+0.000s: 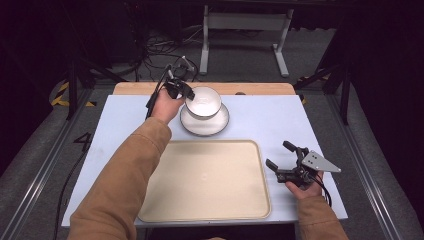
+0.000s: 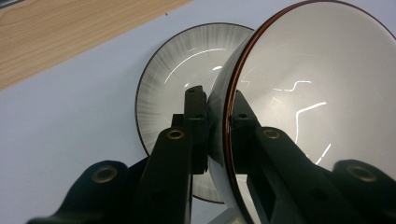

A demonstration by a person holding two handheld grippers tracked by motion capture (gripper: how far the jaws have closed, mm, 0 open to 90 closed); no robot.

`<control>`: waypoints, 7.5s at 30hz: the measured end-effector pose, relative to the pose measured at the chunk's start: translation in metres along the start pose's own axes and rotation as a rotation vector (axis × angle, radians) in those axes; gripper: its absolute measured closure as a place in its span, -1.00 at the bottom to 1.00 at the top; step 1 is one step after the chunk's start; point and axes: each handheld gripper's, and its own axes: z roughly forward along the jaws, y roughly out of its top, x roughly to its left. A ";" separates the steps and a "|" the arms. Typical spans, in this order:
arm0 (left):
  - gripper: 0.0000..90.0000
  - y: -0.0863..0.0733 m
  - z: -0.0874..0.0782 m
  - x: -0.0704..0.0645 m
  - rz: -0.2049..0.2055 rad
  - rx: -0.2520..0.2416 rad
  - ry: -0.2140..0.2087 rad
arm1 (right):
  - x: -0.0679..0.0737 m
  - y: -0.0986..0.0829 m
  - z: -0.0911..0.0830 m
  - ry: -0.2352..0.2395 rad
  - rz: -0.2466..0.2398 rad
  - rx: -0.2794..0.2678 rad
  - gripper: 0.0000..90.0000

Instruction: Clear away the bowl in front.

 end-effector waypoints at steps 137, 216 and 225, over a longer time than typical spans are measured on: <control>0.83 -0.118 0.009 -0.097 0.506 0.316 -0.228 | 0.000 0.000 0.000 0.001 -0.002 0.004 -0.85; -0.35 -0.126 -0.005 -0.085 0.449 0.137 -0.314 | 0.000 0.000 0.000 0.001 0.000 0.006 -0.85; -0.80 -0.134 -0.025 -0.076 0.425 -0.033 -0.392 | 0.000 0.000 0.000 0.003 0.005 0.008 -0.85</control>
